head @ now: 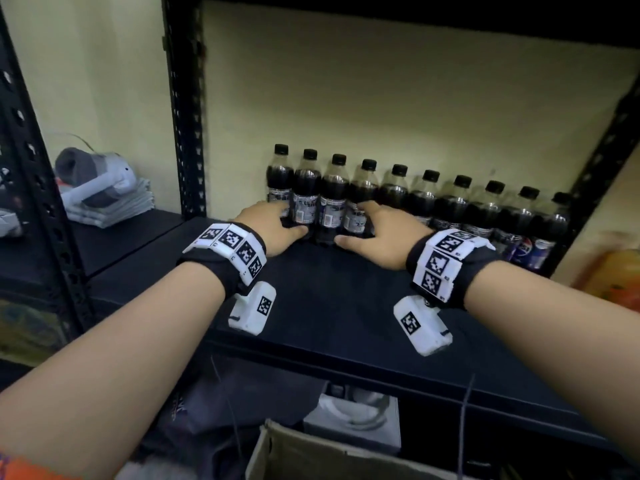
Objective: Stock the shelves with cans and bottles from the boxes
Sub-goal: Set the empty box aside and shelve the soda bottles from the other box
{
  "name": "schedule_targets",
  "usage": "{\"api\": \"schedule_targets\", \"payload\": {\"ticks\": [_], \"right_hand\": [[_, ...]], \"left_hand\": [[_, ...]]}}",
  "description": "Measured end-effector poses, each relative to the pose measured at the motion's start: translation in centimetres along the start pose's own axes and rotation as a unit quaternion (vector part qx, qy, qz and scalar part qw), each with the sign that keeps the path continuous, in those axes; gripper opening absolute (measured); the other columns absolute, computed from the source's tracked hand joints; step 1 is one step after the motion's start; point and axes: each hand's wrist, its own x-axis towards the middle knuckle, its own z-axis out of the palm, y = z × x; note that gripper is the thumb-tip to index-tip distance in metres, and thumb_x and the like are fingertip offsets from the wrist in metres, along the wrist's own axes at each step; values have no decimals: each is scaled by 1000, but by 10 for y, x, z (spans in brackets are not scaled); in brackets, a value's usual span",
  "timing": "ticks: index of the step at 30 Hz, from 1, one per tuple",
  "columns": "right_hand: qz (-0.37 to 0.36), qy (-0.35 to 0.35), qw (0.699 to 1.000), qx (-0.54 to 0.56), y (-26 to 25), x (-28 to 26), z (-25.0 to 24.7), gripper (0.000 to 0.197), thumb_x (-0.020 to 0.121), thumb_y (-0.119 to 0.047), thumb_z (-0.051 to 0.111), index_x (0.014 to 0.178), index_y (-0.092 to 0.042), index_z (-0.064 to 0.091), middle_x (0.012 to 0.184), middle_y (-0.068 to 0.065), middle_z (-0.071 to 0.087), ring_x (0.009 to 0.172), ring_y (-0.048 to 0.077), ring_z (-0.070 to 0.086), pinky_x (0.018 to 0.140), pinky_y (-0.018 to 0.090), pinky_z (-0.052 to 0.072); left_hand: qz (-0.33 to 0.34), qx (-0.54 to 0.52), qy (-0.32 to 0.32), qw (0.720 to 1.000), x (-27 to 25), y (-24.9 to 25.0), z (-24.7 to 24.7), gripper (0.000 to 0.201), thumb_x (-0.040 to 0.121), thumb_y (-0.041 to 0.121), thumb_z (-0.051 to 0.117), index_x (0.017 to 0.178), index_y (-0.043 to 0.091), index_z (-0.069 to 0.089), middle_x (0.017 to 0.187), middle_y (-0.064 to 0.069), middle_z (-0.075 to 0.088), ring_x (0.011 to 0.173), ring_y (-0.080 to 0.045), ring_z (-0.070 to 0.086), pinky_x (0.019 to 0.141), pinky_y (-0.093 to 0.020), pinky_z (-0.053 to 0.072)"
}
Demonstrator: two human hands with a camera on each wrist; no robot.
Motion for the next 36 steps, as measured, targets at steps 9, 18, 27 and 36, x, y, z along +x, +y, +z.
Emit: {"api": "schedule_targets", "payload": {"ticks": [9,18,27,36], "right_hand": [[65,-153,986,-13,24,-118,-7,86,80,-83,52,144,-26,47,136,-1,58,119,20,57,99,36,48],[74,-369,927,11,43,-206,36,61,81,-70,67,129,-33,57,120,-10,64,92,8,62,69,24,50],[106,-438,892,27,58,-242,134,87,77,-77,63,147,-30,46,149,-5,49,131,18,50,112,37,40],[115,-410,894,139,57,-253,225,84,84,-71,62,152,-28,38,144,-3,54,130,20,52,104,30,41]], "left_hand": [[7,-26,-144,989,-108,42,25,61,86,69,60,132,27,60,129,3,62,117,-17,58,95,-28,44],[16,1,-339,941,-190,42,80,46,80,71,67,104,32,70,103,12,70,97,-9,65,97,-36,53],[-40,124,-422,897,-214,26,164,53,86,62,66,121,22,67,120,2,65,111,-20,62,99,-34,50],[-122,128,-408,896,-222,-17,243,59,77,60,71,121,21,68,121,-2,68,109,-25,63,98,-35,51]]}}
